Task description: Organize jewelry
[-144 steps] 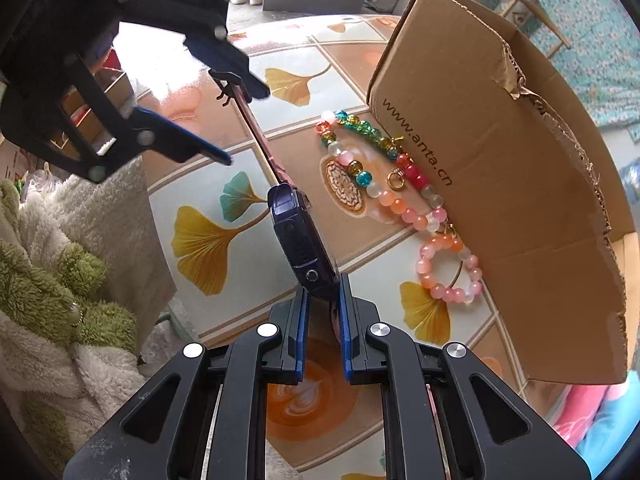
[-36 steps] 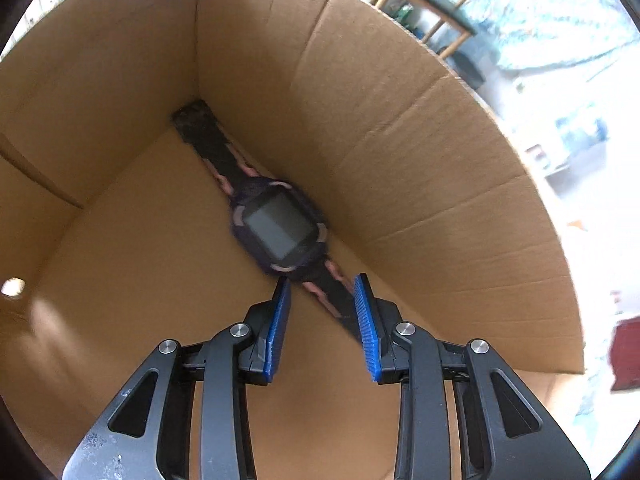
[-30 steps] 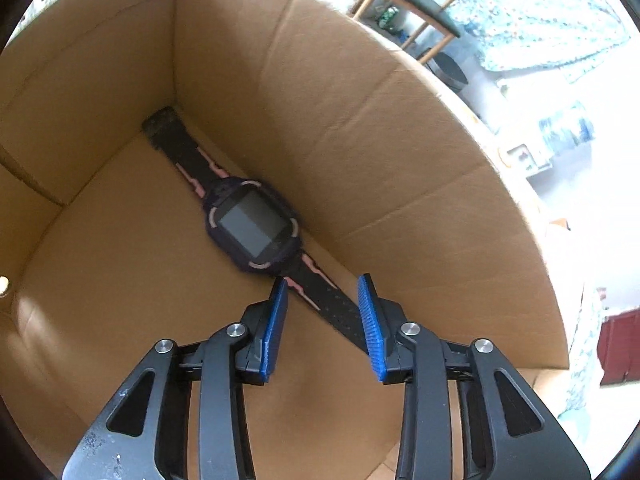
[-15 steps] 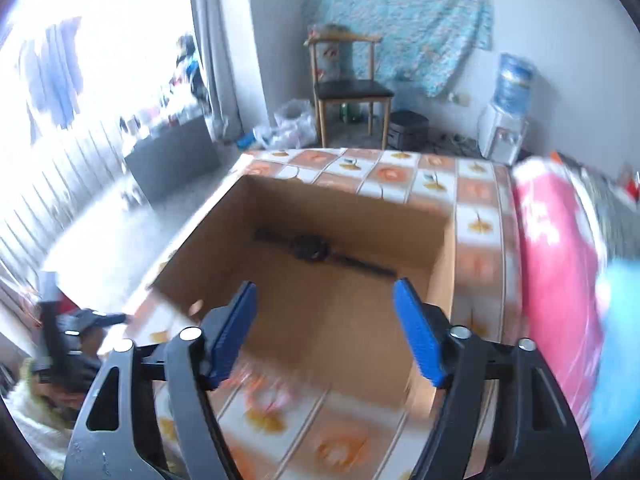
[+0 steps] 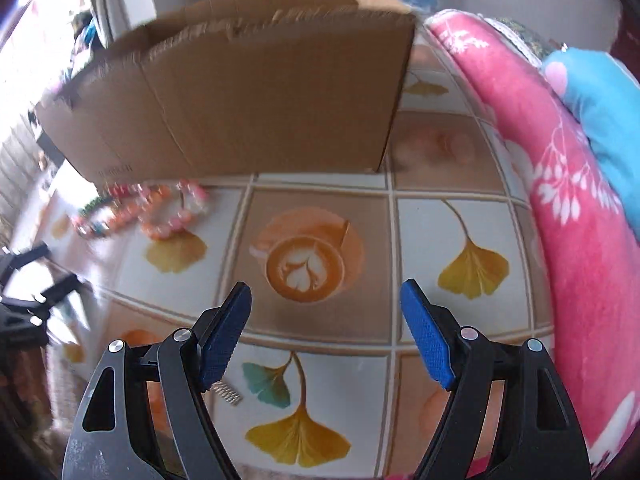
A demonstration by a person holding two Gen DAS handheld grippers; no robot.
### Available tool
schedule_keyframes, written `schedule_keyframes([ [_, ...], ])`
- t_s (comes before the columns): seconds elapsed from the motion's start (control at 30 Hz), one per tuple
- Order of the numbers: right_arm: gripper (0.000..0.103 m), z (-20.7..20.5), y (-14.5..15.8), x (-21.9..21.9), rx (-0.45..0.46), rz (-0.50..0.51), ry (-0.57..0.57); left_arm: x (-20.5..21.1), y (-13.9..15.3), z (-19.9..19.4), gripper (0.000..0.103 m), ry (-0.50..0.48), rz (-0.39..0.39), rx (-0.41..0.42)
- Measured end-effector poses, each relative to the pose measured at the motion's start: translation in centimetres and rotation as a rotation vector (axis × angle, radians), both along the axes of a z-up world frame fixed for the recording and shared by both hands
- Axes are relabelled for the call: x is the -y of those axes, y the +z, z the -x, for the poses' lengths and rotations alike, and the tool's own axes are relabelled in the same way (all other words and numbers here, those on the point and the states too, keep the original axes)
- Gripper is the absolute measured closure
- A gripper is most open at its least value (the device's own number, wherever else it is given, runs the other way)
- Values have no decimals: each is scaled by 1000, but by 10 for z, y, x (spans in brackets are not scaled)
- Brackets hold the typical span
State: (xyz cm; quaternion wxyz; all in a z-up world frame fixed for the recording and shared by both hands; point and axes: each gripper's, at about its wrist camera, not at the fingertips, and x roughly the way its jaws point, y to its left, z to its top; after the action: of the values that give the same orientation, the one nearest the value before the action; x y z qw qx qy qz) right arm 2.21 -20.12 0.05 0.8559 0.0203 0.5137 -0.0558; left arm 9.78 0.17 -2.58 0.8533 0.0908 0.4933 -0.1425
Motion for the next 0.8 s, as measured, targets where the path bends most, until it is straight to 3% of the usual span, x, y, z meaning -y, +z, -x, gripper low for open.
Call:
schedule_keyframes([
  [0.17, 8, 4, -13, -4, 13, 0, -5, 0, 2, 0, 4, 13, 3, 7],
  [0.6, 8, -4, -22, 9, 18, -11, 20, -1, 2, 0, 4, -6, 13, 14],
  [0.8, 8, -7, 20, -2, 186, -292, 112, -3, 1, 2, 4, -36, 22, 31],
])
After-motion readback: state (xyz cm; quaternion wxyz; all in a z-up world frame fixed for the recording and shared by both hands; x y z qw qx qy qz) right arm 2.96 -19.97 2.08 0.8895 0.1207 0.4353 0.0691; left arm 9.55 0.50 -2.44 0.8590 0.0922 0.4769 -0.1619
